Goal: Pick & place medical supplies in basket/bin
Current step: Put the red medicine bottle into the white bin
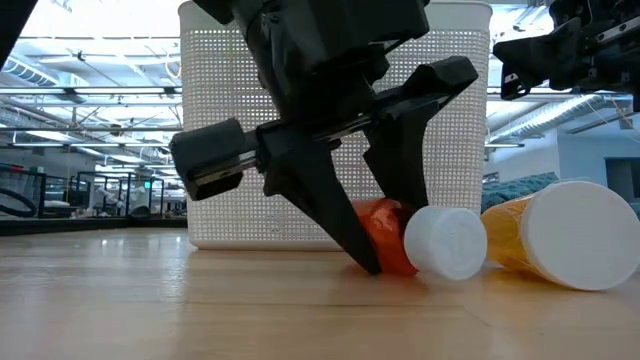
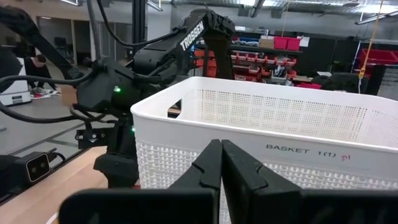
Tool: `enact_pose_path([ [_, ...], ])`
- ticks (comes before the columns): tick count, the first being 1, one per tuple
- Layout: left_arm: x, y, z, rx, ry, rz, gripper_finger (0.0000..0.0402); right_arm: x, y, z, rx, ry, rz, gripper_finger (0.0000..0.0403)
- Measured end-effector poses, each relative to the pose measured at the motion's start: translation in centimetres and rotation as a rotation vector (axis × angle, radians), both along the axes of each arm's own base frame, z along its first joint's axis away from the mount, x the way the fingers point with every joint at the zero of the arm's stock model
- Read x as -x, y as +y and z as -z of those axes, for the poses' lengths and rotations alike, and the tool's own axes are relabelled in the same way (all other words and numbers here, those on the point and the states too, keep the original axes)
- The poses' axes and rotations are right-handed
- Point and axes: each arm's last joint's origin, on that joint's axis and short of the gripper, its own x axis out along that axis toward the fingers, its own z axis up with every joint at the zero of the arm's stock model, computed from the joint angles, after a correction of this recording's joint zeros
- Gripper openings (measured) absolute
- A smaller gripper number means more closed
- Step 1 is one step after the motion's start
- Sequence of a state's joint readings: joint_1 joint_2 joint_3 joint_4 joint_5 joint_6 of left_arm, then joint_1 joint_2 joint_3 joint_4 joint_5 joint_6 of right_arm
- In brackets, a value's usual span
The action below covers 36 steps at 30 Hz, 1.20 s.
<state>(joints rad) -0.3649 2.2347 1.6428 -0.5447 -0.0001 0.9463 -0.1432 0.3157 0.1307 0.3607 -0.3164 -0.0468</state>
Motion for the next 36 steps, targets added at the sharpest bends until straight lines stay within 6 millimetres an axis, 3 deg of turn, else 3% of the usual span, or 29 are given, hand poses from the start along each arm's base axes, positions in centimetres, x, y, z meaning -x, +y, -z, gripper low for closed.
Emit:
enact_pose_path([
  [5, 0.8, -0.9, -0.9, -0.083, -0.024, -0.024, 0.0144, 0.0, 0.0, 0.0, -0.001, 0.000, 0.000, 0.0000],
  [8, 1.5, -1.4, -2.5, -0.112, -0.057, -0.032, 0.0128, 0.0, 0.0, 0.0, -0.005, 0.001, 0.000, 0.0000],
  [15, 3.5, -1.9, -9.0, -0.083, -0.202, -0.170, 0.0119, 0.0, 0.0, 0.0, -0.009, 0.001, -0.001, 0.0000],
  [20, 6.1, -1.1, -15.7, 0.069, -0.329, -0.284, 0.0117, 0.0, 0.0, 0.0, -0.016, 0.001, -0.002, 0.0000],
  [29, 13.1, 3.7, -26.5, 0.314, -0.516, -0.470, 0.0116, 0.0, 0.0, 0.0, -0.010, -0.001, -0.004, 0.0000],
  [33, 16.4, 6.9, -29.6, 0.393, -0.600, -0.532, 0.0116, 0.0, 0.0, 0.0, -0.008, 0.000, -0.004, 0.0000],
  [36, 18.5, 9.2, -30.3, 0.442, -0.660, -0.545, 0.0115, 0.0, 0.0, 0.0, -0.008, 0.000, -0.004, 0.0000],
])
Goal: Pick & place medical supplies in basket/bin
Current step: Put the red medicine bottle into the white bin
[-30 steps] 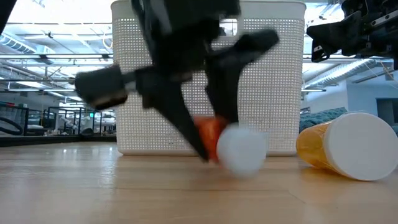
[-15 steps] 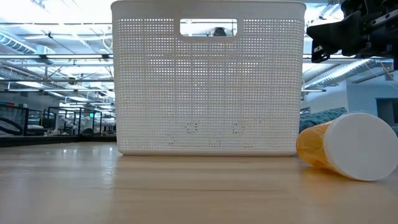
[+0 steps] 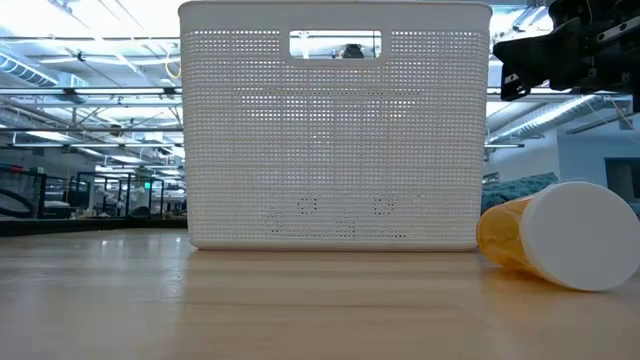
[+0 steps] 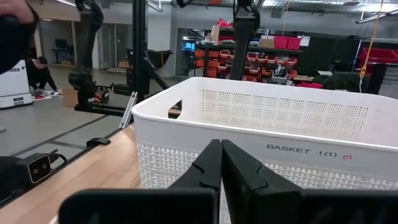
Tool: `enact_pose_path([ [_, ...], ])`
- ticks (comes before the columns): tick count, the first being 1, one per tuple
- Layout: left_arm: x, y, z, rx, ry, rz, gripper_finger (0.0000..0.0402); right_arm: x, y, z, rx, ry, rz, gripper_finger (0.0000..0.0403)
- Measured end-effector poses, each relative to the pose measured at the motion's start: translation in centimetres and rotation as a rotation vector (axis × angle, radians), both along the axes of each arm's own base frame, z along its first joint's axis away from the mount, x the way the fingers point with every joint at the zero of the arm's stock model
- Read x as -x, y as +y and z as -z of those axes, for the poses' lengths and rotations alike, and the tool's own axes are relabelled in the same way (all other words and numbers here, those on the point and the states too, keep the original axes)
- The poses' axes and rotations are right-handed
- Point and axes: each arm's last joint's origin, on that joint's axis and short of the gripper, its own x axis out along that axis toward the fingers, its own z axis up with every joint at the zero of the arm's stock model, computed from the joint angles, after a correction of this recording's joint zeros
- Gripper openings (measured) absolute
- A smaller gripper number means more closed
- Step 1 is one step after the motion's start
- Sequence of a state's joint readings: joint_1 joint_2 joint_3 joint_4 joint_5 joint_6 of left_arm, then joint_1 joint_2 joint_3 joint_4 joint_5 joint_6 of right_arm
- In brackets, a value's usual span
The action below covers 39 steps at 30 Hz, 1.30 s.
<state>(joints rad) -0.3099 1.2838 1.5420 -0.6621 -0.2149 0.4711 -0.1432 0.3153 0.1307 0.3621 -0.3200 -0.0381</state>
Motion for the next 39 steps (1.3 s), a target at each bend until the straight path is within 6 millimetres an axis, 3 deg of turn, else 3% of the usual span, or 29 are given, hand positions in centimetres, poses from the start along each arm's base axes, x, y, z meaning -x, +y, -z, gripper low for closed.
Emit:
enact_pose_path([
  [6, 2.9, 4.5, 2.0, 0.104, -0.184, -0.003, 0.0115, 0.0, 0.0, 0.0, 0.003, 0.000, 0.000, 0.0000],
  [13, 5.3, 8.1, 7.3, 0.234, -0.382, 0.012, 0.0115, 0.0, 0.0, 0.0, 0.001, 0.000, -0.001, 0.0000],
  [22, 7.7, 9.8, 15.8, 0.299, -0.582, -0.053, 0.0115, 0.0, 0.0, 0.0, 0.001, 0.000, -0.001, 0.0000],
  [29, 9.4, 11.1, 20.7, 0.377, -0.674, -0.119, 0.0115, 0.0, 0.0, 0.1, -0.009, 0.013, -0.002, 0.0000],
  [33, 10.1, 11.4, 22.3, 0.393, -0.686, -0.147, 0.0115, 0.0, 0.0, 0.2, -0.005, 0.024, -0.002, 0.0000],
  [39, 10.5, 12.1, 22.4, 0.397, -0.699, -0.168, 0.0115, 0.0, 0.0, 0.3, -0.002, 0.032, -0.002, 0.0000],
])
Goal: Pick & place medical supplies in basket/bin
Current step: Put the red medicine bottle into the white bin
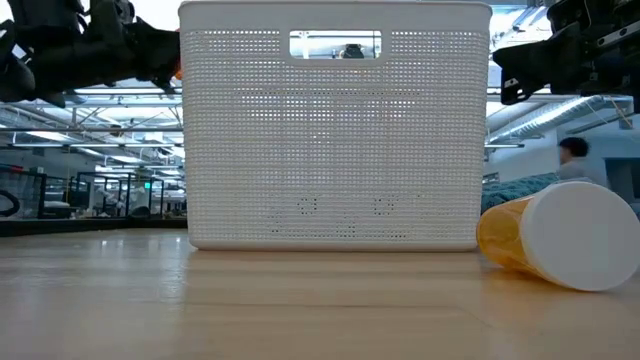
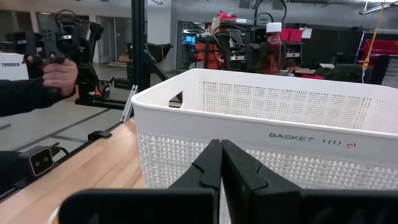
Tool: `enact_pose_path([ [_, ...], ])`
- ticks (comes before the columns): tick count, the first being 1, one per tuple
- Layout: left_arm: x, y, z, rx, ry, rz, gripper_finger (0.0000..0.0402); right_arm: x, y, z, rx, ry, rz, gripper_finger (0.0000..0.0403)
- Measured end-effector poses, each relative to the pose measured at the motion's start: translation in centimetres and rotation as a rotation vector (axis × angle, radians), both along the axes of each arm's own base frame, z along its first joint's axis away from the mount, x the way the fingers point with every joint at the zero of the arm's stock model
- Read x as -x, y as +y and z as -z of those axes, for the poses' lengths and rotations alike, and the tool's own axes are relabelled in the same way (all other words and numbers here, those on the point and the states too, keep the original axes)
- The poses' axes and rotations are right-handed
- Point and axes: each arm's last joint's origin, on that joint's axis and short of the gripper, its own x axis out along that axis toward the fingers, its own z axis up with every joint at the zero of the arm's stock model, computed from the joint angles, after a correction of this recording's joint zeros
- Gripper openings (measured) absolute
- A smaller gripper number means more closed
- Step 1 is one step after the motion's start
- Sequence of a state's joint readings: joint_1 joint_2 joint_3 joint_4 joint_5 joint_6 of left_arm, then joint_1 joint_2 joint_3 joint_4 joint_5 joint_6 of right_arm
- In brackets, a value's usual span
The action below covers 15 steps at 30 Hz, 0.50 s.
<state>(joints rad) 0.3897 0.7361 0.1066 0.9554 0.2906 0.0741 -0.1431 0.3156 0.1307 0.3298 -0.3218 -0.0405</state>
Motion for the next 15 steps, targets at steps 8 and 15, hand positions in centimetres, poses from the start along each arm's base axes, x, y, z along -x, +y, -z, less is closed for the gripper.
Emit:
enact_pose_path([
  [8, -0.1, 1.0, -0.9, 0.085, -0.020, -0.106, 0.0115, 0.0, 0.0, 0.1, -0.003, 0.006, 0.000, 0.0000],
  [15, -3.7, 2.1, -8.5, 0.063, 0.151, -0.112, 0.0115, 0.0, 0.0, 0.0, -0.002, -0.001, 0.001, 0.0000],
])
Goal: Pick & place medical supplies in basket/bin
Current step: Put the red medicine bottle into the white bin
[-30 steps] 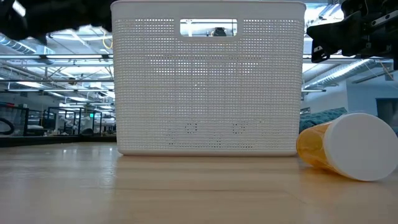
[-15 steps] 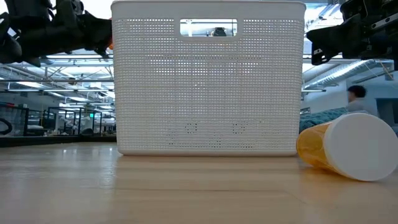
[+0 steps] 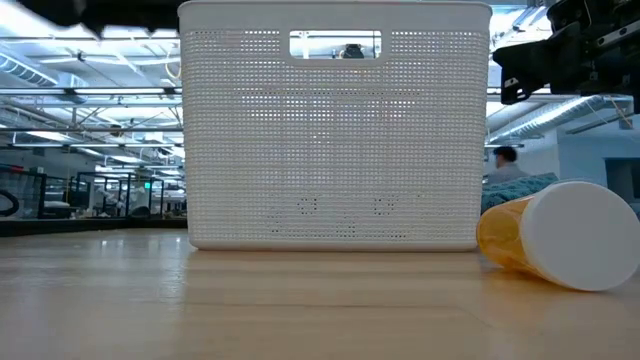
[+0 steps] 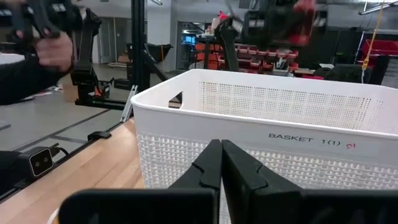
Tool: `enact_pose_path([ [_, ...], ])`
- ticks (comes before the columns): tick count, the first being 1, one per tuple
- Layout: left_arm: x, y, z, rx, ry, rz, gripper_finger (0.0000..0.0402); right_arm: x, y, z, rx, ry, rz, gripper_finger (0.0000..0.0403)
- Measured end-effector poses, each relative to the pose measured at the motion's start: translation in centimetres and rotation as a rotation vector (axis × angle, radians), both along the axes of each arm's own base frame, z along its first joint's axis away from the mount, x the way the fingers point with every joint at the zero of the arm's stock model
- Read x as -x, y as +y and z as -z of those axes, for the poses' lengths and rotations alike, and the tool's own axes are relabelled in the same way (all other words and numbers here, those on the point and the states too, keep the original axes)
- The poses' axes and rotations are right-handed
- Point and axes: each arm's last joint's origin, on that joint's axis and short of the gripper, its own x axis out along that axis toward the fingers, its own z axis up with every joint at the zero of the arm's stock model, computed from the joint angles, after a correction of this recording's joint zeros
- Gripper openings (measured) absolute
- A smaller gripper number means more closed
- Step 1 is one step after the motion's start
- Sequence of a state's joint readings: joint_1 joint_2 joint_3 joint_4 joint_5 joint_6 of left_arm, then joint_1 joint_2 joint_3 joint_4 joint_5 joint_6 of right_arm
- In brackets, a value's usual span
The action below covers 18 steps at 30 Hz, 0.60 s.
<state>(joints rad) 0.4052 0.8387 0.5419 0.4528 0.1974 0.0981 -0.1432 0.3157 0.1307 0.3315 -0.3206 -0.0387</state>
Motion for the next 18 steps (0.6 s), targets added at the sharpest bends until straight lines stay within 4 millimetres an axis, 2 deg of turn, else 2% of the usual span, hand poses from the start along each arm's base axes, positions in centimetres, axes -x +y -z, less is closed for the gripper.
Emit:
enact_pose_path([
  [4, -3.7, 0.9, -4.7, -0.056, 0.192, 0.027, 0.0115, 0.0, 0.0, -0.1, 0.005, -0.010, 0.000, 0.0000],
  [7, -7.2, 2.0, -6.7, -0.084, 0.353, 0.059, 0.0115, 0.0, 0.0, -0.2, 0.001, -0.016, 0.000, 0.0000],
  [10, -10.7, 3.1, -7.4, -0.096, 0.487, 0.154, 0.0115, 0.0, 0.0, -0.1, -0.005, -0.014, -0.001, 0.0000],
  [13, -14.0, 4.4, -7.6, -0.083, 0.547, 0.218, 0.0115, 0.0, 0.0, -0.2, 0.011, -0.017, 0.000, 0.0000],
  [18, -18.3, 6.5, -6.8, -0.054, 0.600, 0.362, 0.0115, 0.0, 0.0, -0.2, 0.060, -0.035, 0.005, 0.0000],
])
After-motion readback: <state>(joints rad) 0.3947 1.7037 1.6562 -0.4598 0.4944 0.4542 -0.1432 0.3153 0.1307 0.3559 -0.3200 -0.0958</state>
